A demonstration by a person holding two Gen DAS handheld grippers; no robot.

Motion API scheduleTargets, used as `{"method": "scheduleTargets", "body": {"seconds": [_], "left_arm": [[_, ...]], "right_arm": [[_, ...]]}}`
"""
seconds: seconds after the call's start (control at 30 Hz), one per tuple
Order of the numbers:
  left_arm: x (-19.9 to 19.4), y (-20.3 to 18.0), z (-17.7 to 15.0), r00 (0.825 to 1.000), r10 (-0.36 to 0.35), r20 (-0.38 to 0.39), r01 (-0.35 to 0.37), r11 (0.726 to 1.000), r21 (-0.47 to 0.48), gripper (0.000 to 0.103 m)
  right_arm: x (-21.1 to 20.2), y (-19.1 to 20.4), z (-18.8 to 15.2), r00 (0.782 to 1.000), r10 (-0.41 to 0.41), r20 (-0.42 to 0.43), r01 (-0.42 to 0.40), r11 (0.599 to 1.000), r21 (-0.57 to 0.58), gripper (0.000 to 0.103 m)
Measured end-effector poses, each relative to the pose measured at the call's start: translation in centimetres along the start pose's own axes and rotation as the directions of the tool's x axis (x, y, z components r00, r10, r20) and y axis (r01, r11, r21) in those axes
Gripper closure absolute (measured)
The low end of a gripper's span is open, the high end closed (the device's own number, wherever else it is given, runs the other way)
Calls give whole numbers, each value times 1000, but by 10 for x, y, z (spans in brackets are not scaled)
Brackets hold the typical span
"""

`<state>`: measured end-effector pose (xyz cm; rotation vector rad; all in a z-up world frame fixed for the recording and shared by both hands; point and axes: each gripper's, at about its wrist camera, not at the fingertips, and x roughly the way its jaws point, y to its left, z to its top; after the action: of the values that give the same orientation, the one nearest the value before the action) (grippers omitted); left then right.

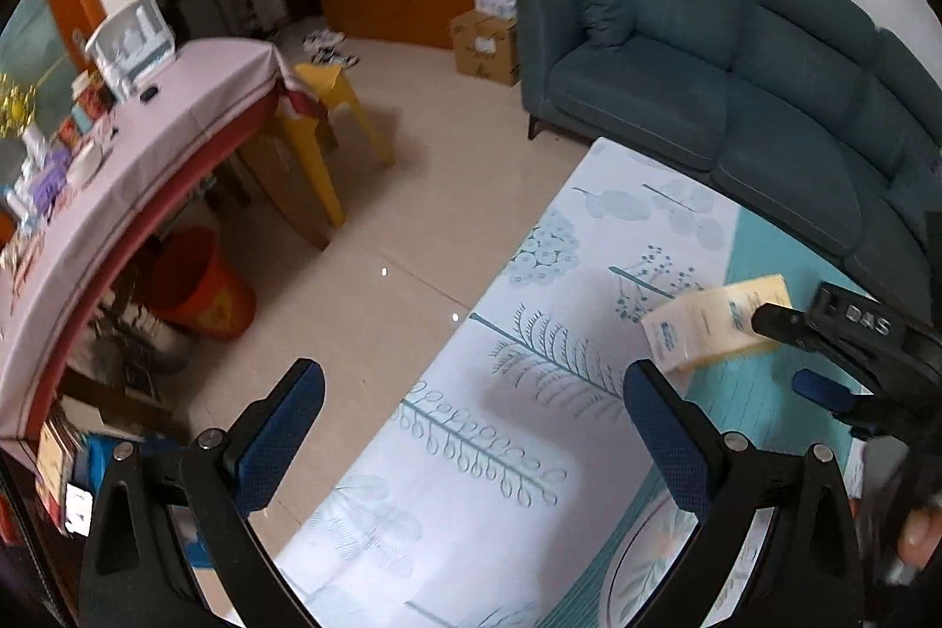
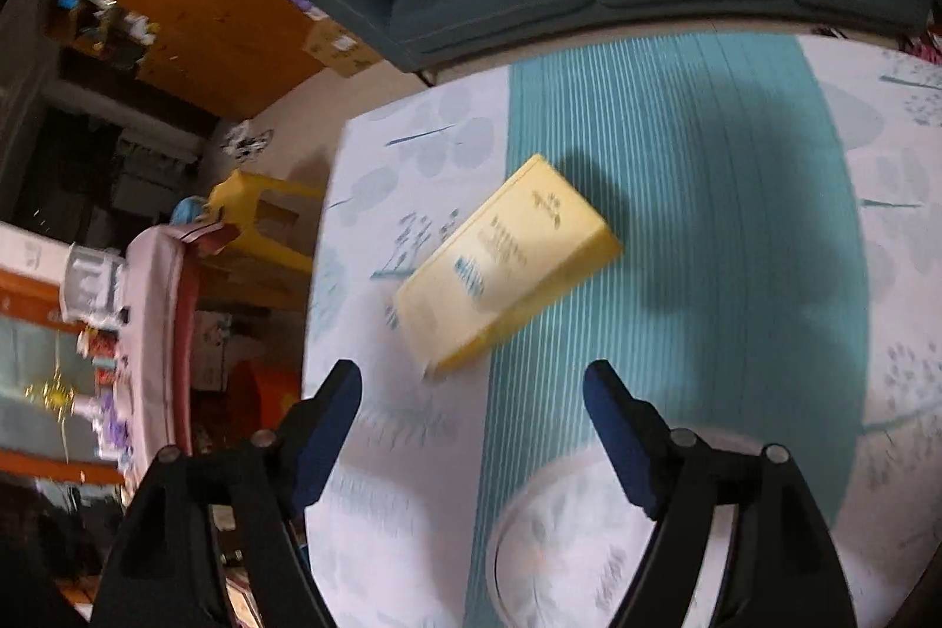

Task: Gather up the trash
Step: 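Grasp the yellow toothpaste box with the right tool, then carry the yellow toothpaste box to the black bin and open the right tool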

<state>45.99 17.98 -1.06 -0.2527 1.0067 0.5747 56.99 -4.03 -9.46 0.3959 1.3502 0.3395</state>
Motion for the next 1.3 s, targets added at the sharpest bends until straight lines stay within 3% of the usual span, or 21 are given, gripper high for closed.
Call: {"method": "scheduleTargets", "body": {"seconds": [0.23, 0.3, 0.47, 0.63, 0.67, 1.0, 1.3], "left_arm": [[22, 9, 4, 1000, 16, -24, -17, 998, -56, 2], [28, 10, 7, 999, 19, -26, -21, 998, -64, 2], [32, 13, 6, 999, 18, -32, -21, 997, -72, 2], [34, 13, -1, 999, 7, -47, -10, 998, -60, 2], [34, 12, -4, 999, 5, -51, -8, 999, -53, 2], [8, 17, -19, 1000, -11, -29, 9, 998, -55, 2], [-46, 34, -63, 995, -95, -24, 95, 995, -14, 3]], "right_arm": [[52, -6, 41, 998, -58, -40, 62, 991, 121, 22], [60, 0, 47, 996, -73, -44, 78, 990, 118, 17], [75, 24, 54, 989, -139, -42, 140, 990, 27, 16], [83, 44, 43, 972, -235, -26, 230, 964, -132, 16], [83, 44, 39, 969, -246, -24, 240, 958, -158, 23], [52, 24, 8, 972, -235, -4, 230, 951, -206, 43], [-5, 14, -54, 983, -183, 16, 182, 957, -226, 48]]}}
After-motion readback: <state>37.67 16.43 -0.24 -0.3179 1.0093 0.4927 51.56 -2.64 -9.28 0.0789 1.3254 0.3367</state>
